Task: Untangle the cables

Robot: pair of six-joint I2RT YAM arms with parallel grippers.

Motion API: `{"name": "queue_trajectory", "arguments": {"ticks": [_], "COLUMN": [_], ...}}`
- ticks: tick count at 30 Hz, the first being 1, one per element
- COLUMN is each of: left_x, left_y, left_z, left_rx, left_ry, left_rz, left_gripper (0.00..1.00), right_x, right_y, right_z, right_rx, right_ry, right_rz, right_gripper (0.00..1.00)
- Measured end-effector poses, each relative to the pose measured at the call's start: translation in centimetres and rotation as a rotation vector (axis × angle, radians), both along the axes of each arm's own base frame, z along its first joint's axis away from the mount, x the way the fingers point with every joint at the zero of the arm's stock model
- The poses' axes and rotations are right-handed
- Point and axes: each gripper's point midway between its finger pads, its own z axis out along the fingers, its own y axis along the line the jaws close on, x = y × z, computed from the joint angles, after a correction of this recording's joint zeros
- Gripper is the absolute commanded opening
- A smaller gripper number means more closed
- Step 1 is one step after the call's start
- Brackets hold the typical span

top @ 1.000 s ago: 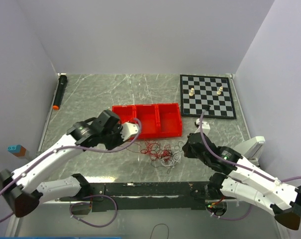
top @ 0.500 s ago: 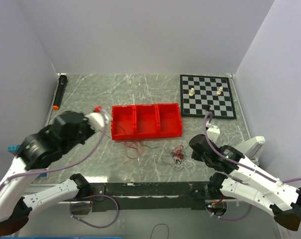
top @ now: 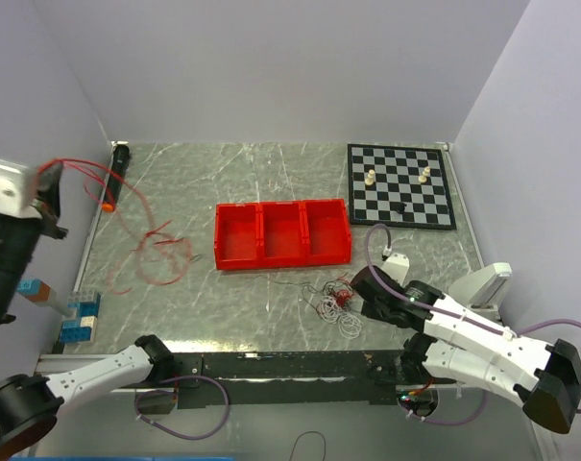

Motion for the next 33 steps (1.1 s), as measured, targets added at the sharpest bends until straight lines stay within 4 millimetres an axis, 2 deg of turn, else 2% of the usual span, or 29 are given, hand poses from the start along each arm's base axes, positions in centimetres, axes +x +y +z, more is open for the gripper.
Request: {"name": "queue_trajectory", "arguments": {"ticks": [5, 7, 10, 13, 15, 17, 21, 22, 26, 30, 33], "left_x": [-0.3, -0.1, 0.3, 0.9, 1.2, 0.9, -1.2, -2.3, -6.0, -8.6, -9.0], "left_y": [0.1, -0.3, -1.3, -2.1, -2.3, -2.2, -1.2, -0.6, 1.0, 1.6, 1.5], "left_z": [5.0, 5.7, 5.7, 6.1, 6.9, 8.7, 12.9, 14.5, 18.8, 20.9, 21.4], "left_rx": [-0.059, -0.058, -0.033, -0.02, -0.024, -0.053, -0.119, -0.137, -0.171, -0.167, -0.157], "left_ry": [-0.104, -0.122, -0.131, -0.158, -0.196, -0.269, -0.464, -0.532, -0.719, -0.848, -0.886], "left_rz": [-0.004, -0.02, -0.041, -0.051, -0.048, -0.044, -0.046, -0.039, -0.018, -0.007, -0.002], "left_gripper": [0.01, 0.01, 0.01, 0.01, 0.01, 0.01, 0.01, 0.01, 0.01, 0.01, 0.01], "right_x": [0.2, 0.2, 0.3, -0.2, -0.7, -1.3, -1.9, -1.9, -1.8, -1.8, -1.8], "right_y": [1.1, 1.6, 2.0, 1.9, 2.0, 2.2, 2.9, 3.0, 3.0, 3.0, 3.0], "right_z": [-0.6, -0.7, -1.0, -2.3, -3.2, -4.0, -5.1, -5.2, -5.2, -5.2, -5.2], "right_rx": [0.01, 0.015, 0.017, 0.005, -0.011, -0.033, -0.073, -0.081, -0.092, -0.089, -0.089], "right_ry": [0.02, 0.022, 0.024, 0.053, 0.078, 0.105, 0.134, 0.13, 0.118, 0.115, 0.114], "right_rz": [0.018, 0.026, 0.032, 0.036, 0.048, 0.064, 0.087, 0.092, 0.087, 0.079, 0.078], "right_gripper": [0.0, 0.0, 0.0, 0.0, 0.0, 0.0, 0.0, 0.0, 0.0, 0.0, 0.0]}}
